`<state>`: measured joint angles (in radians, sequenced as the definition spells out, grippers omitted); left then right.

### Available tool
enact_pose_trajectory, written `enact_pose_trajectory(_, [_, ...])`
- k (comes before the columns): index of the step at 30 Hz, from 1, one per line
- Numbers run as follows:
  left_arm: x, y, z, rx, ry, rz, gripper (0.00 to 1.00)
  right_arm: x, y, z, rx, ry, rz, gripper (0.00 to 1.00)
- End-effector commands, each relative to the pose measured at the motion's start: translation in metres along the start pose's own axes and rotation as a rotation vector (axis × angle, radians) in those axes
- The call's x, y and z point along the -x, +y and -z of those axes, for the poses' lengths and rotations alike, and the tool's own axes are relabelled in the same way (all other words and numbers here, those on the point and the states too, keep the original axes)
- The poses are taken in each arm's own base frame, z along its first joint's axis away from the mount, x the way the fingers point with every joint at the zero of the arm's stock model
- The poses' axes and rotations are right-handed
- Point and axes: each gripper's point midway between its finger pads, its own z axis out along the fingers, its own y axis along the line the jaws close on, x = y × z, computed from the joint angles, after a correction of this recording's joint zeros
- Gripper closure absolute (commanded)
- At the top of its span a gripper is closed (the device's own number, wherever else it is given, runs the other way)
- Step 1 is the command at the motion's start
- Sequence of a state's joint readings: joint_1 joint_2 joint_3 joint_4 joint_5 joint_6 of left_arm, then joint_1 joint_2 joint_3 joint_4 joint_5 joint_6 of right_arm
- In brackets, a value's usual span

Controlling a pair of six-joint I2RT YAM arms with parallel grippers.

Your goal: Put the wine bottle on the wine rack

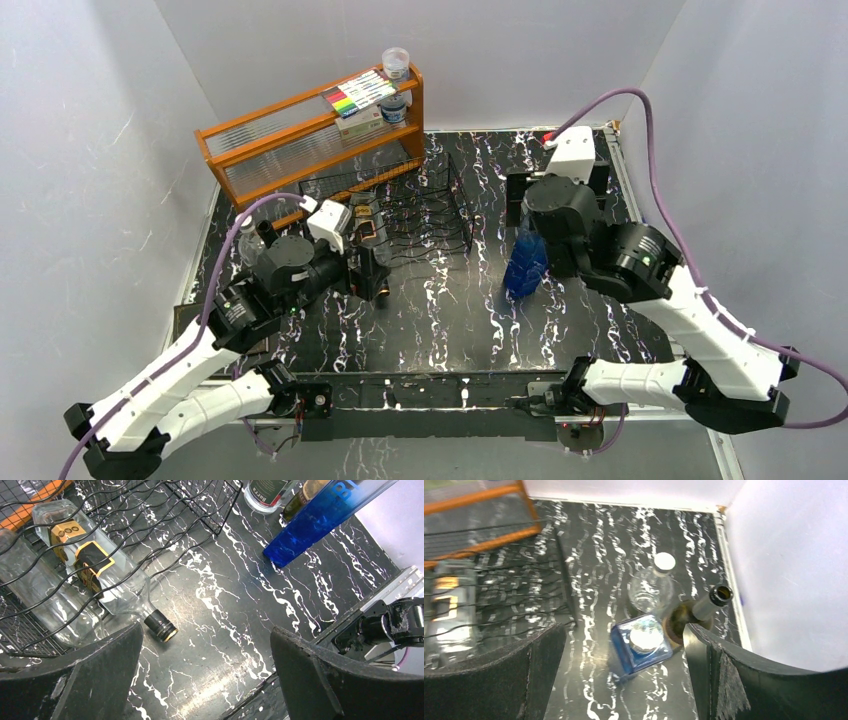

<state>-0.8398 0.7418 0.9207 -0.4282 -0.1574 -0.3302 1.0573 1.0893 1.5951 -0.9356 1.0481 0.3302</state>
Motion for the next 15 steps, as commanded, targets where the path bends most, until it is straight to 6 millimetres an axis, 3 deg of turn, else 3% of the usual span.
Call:
enact_pose_trajectory(1, [0.004, -0.006, -0.004, -0.025, -0.003, -0.006, 0.02, -0.017, -0.010, -0.029, -0.072, 0.060, 0.053, 0.02])
enact_pose_trajectory(7, [0.001, -0.006, -0.003, -0.027, 0.005, -0.001, 0.02, -0.059, -0.026, -0.068, -0.078, 0.223, 0.059, 0.02])
enact_pose_trajectory(15, [0.001, -0.005, -0.003, -0.028, 0.004, -0.003, 0.02, -0.082, -0.007, -0.067, 0.106, 0.294, -0.012, 0.02])
